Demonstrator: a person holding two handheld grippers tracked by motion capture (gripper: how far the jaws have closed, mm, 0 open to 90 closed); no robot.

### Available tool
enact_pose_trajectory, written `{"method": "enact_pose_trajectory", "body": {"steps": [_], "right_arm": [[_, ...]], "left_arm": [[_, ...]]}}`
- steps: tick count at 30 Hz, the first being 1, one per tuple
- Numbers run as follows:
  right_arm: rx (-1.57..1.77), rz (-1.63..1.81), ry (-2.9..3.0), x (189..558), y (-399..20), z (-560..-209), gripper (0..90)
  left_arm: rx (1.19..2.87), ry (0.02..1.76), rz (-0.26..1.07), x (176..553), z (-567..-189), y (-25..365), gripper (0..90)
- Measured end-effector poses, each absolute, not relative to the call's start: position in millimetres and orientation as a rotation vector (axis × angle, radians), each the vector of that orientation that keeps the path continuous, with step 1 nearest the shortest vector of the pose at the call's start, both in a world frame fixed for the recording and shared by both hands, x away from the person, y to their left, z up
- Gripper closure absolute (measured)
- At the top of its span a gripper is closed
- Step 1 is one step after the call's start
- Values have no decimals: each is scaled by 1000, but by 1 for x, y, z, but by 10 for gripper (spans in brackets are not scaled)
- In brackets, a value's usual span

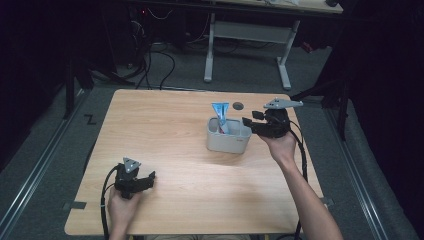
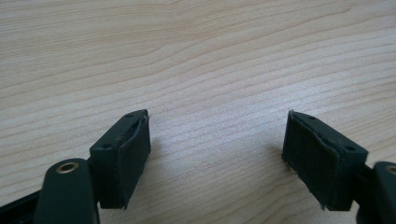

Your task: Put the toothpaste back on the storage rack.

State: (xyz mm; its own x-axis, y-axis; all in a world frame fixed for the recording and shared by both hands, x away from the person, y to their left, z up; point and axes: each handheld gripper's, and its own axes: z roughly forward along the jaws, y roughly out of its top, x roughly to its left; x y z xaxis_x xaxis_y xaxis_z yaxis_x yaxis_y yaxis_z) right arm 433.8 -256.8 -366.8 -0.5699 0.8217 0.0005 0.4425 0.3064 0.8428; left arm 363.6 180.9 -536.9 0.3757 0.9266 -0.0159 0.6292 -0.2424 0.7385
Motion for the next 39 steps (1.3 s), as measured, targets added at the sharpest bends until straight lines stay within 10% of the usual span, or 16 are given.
{"method": "enact_pose_trajectory", "body": {"steps": [39], "right_arm": [[1139,1252,2075,399,-294,-354,496]], "left_arm": [[1970,1339,573,364,-537,181,237]]}}
